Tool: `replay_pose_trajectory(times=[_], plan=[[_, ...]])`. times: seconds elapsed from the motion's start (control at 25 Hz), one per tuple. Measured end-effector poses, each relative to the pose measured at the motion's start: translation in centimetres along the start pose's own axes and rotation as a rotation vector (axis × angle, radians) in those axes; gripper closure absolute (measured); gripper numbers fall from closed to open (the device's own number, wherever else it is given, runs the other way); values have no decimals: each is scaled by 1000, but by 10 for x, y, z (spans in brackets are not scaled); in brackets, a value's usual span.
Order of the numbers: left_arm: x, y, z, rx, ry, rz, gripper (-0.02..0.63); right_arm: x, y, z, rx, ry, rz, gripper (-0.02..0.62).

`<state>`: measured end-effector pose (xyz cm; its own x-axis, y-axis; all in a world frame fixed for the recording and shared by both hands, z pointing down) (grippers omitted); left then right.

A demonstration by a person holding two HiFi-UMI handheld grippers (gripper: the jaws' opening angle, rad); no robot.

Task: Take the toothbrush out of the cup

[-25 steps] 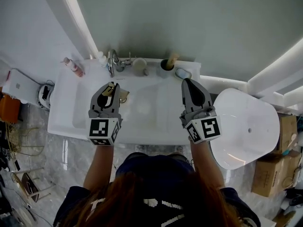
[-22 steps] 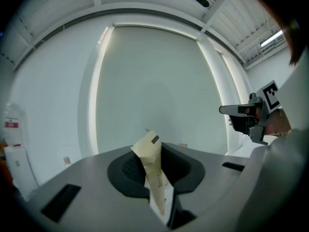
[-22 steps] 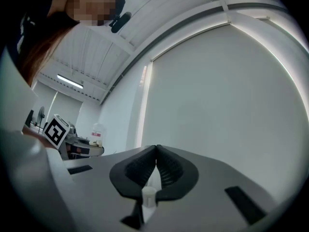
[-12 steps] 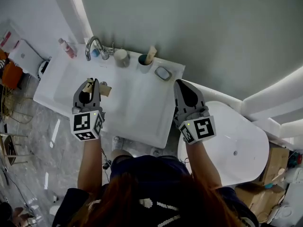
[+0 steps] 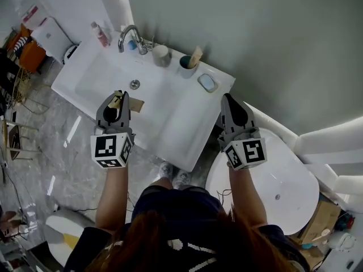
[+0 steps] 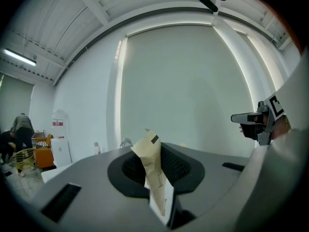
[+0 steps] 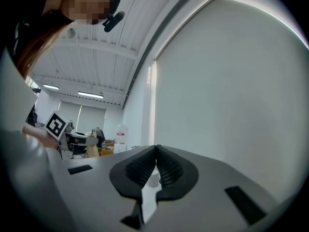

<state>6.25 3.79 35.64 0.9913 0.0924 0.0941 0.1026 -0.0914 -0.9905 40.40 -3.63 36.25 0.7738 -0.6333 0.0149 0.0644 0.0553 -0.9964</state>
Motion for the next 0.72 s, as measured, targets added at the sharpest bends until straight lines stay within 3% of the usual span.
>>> replay_pose_trajectory(times=[0.32, 0.72], plan=[[14, 1, -13, 15, -35, 5, 540, 9, -10, -31, -16, 10, 0, 580], [-7, -14, -49, -18, -39, 13, 540, 35, -33, -100, -57, -4, 13, 580]])
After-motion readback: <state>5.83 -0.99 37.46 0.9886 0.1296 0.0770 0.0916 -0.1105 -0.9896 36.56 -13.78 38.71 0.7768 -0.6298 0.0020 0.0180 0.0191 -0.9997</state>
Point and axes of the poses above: the fingertips, and each gripper's own axes: z backward along the fingers, x to its right, y out of its top, the point moved 10 cm from there along z, backward along the fingers, and after that the axes turned 2 degrees about -y, right-handed, at the moved point
